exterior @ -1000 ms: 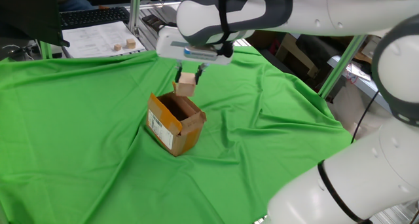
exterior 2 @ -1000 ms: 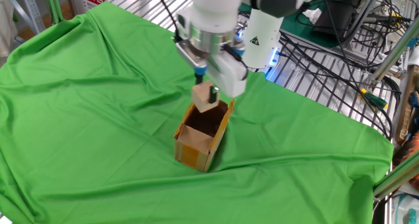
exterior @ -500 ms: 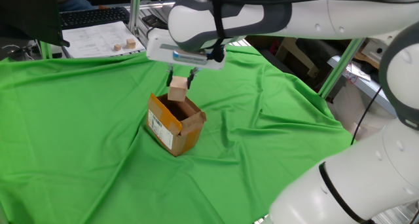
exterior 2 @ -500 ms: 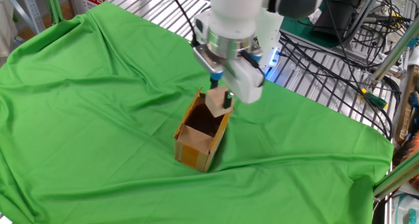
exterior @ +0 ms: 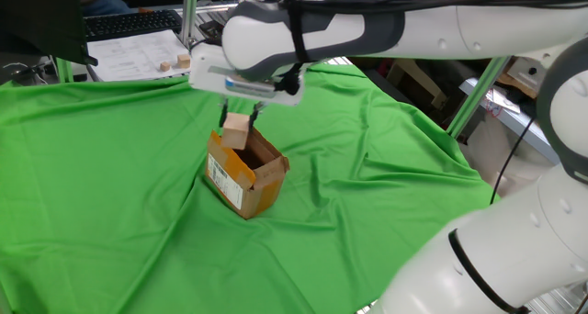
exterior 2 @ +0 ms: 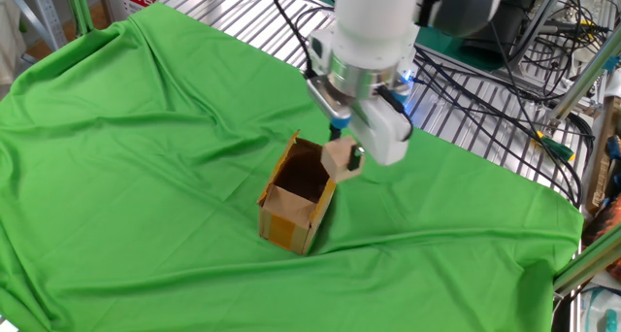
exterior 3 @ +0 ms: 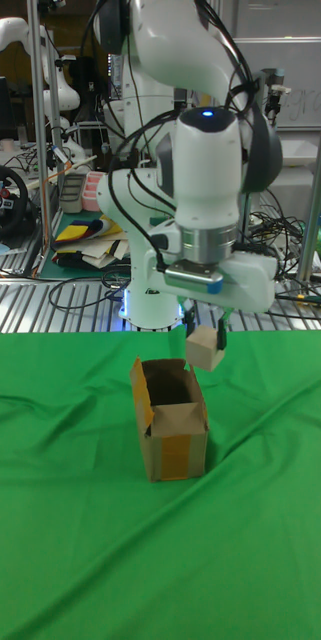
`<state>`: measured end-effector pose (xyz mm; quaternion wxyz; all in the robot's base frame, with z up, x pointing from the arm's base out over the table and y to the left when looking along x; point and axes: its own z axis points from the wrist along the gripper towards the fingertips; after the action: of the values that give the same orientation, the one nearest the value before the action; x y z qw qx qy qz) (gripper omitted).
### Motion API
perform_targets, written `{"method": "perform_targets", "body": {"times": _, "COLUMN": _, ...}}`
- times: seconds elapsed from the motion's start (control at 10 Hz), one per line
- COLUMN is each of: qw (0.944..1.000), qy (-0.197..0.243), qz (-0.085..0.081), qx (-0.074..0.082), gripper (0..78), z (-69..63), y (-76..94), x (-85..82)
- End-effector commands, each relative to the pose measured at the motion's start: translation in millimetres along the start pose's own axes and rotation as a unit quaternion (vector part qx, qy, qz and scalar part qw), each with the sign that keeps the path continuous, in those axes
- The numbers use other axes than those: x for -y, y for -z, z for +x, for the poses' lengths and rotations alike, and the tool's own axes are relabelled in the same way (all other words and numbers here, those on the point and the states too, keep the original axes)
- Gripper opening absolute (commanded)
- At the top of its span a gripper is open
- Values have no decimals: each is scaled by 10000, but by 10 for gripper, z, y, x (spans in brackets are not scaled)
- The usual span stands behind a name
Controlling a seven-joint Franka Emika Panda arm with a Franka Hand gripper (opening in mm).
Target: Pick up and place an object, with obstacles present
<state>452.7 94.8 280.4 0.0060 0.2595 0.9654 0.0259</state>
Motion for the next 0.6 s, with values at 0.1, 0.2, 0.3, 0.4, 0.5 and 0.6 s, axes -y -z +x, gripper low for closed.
{"method": "perform_targets", "body": {"times": 0.1, "qw": 9999, "qy": -167, "qz": -21, "qx": 13, "gripper": 13, "z": 47, "y": -33, "x": -93}}
{"method": "perform_targets", "body": {"times": 0.2, "qw": 9997, "qy": -257, "qz": -25, "qx": 28, "gripper": 13, "z": 57, "y": -72, "x": -144}}
{"method": "perform_targets", "body": {"times": 0.3, "qw": 9996, "qy": -279, "qz": -29, "qx": 35, "gripper": 13, "z": 53, "y": -77, "x": -145}}
{"method": "perform_targets", "body": {"times": 0.4, "qw": 9995, "qy": -302, "qz": -27, "qx": 51, "gripper": 13, "z": 33, "y": -137, "x": -160}}
{"method": "perform_targets", "body": {"times": 0.5, "qw": 9995, "qy": -326, "qz": -38, "qx": 45, "gripper": 13, "z": 29, "y": -152, "x": -162}}
{"method": "perform_targets", "body": {"times": 0.6, "qw": 9994, "qy": -339, "qz": -38, "qx": 43, "gripper": 13, "z": 29, "y": -154, "x": -162}}
